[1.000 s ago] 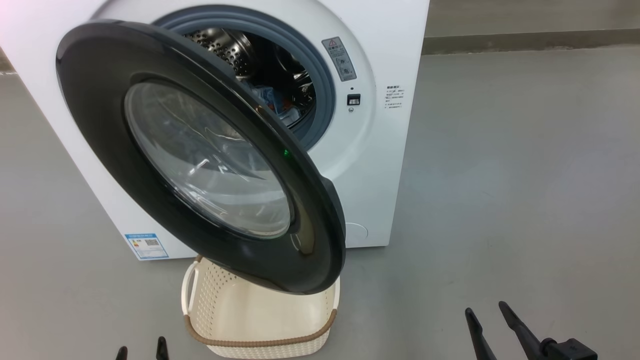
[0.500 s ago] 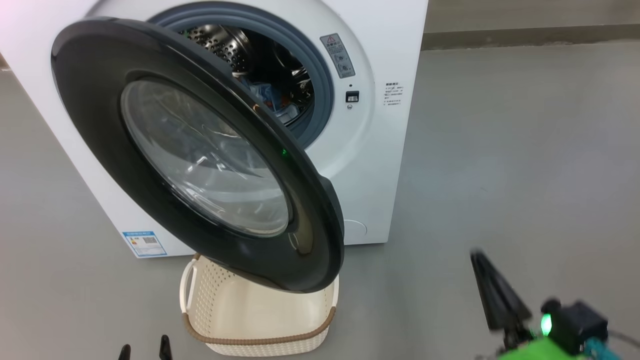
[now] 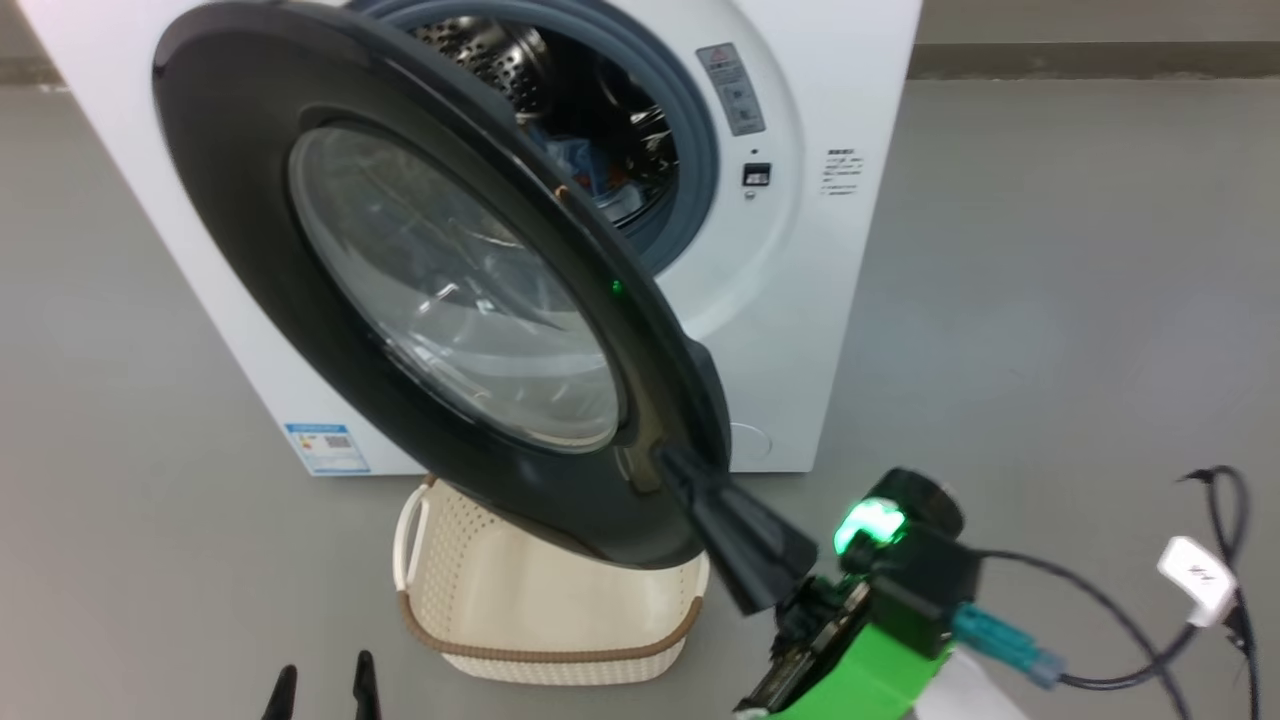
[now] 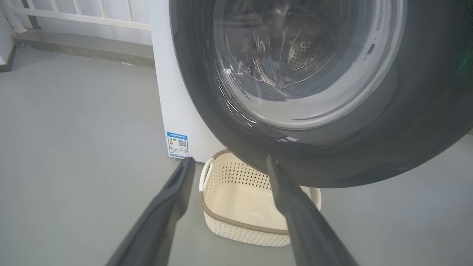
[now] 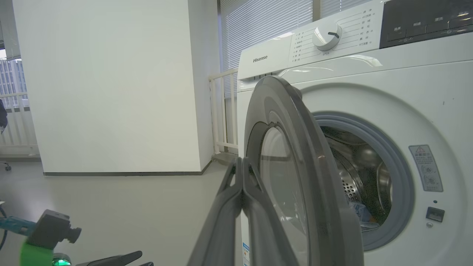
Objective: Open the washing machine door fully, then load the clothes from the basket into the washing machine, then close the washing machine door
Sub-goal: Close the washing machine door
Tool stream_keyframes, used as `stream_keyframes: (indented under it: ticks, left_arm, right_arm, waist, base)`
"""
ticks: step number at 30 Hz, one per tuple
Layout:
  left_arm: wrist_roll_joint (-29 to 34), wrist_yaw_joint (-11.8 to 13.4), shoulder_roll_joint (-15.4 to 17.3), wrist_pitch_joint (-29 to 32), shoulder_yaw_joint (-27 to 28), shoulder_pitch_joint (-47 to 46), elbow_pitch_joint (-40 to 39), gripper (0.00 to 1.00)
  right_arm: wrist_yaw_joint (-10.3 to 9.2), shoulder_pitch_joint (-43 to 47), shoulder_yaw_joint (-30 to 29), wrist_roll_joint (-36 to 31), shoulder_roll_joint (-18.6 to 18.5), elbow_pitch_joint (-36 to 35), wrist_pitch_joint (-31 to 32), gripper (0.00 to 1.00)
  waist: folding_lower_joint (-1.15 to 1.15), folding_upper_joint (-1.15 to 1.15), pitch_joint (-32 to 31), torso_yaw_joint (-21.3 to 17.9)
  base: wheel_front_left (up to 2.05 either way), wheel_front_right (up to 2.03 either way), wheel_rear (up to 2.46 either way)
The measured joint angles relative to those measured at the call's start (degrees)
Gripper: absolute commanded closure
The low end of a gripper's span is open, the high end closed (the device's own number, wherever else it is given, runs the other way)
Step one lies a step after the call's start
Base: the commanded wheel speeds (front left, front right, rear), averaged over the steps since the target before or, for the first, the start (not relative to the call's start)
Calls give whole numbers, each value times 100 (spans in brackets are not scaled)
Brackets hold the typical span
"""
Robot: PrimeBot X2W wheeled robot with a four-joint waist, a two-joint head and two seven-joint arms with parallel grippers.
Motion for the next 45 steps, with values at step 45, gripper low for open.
stream_keyframes:
  ticks: [45]
  left_arm:
    - [-102, -56, -14, -1, -130, -751, 16, 0]
  right_arm:
    - [0, -1857, -176, -78, -495, 1406, 1, 100]
  waist:
    - [0, 0, 1470, 406]
  base:
    - [0, 0, 0]
